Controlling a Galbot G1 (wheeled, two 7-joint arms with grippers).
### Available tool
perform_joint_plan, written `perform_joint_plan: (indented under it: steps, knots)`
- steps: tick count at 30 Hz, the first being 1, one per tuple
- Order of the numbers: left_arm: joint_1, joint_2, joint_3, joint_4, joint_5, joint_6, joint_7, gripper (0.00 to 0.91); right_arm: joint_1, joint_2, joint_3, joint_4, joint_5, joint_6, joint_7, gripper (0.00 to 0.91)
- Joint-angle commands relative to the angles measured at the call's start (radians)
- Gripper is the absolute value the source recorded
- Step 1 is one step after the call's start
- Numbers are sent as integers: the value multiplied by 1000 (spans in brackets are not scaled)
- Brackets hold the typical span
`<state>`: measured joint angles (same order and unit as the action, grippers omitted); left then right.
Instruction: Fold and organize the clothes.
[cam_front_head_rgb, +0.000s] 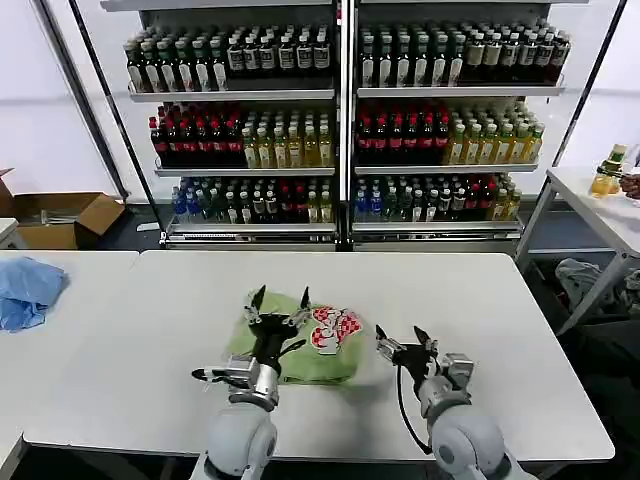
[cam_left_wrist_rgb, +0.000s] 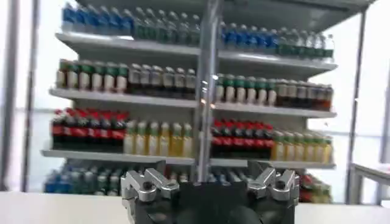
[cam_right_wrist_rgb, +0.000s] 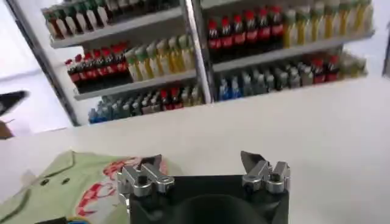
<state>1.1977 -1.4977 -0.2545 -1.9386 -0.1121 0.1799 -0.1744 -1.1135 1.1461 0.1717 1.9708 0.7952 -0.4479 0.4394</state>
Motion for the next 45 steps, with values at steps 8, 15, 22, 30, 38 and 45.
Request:
perform_joint_plan:
  steps: [8, 15, 22, 30, 38, 45]
  knots:
    - [118, 35, -106, -97, 9, -39, 2, 907, 326, 154, -147, -351, 398, -45, 107, 494]
    - [124, 46, -109, -100, -3, -39, 2, 907, 344, 164, -141, -393, 426, -32, 104, 0]
    - [121, 49, -109, -94, -14, -40, 2, 907, 358, 163, -139, -415, 426, -34, 79, 0]
    - [114, 53, -110, -83, -23, -45, 3, 907, 389, 129, -141, -499, 215, -9, -14, 0]
    - [106, 56, -109, -73, -30, -49, 4, 907, 361, 58, -97, -465, 20, 39, -96, 0]
    - [93, 54, -98, -59, -29, -48, 7, 907, 317, 16, -94, -445, -332, 176, -198, 907]
